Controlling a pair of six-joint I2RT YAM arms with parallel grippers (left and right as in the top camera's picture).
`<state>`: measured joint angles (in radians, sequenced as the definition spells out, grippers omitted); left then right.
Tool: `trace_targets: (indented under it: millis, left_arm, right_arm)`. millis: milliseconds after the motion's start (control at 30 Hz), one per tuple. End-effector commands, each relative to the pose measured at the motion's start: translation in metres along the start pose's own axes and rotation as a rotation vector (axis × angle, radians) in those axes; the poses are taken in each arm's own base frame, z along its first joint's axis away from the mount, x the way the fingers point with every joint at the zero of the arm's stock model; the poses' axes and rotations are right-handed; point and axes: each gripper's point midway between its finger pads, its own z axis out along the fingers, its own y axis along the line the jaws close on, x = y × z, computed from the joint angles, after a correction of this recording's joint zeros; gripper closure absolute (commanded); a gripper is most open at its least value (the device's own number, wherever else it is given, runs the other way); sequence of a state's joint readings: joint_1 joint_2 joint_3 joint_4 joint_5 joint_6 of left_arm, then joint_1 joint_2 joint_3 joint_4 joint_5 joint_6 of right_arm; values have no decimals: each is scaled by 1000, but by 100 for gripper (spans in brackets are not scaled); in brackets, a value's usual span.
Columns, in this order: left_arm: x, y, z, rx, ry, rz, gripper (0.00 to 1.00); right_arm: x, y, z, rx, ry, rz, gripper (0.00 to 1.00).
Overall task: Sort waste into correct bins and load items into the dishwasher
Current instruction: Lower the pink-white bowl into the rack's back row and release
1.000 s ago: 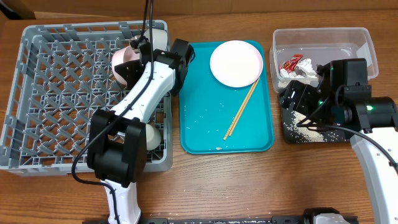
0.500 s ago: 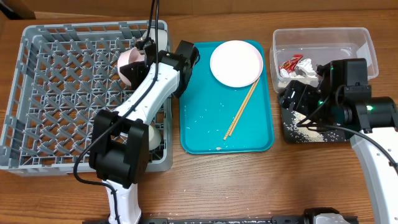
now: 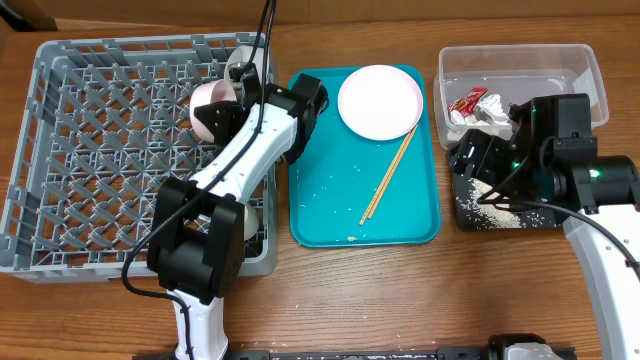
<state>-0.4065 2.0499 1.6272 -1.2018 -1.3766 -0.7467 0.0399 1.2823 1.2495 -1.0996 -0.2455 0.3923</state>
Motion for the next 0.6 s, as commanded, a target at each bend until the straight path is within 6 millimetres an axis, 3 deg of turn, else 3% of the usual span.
trace_targets:
  millis: [0, 367, 567]
  left_arm:
    - [-1, 2, -1, -12, -14, -40, 96]
    - [-3, 5, 1, -34, -28, -47, 96]
    - [10, -3, 4, -38, -31, -94, 96]
  right_arm:
    - [-6, 2, -4, 0, -24, -7, 0]
    - [-6, 2, -4, -1, -24, -7, 0]
    - [-6, 2, -4, 0, -24, -7, 0]
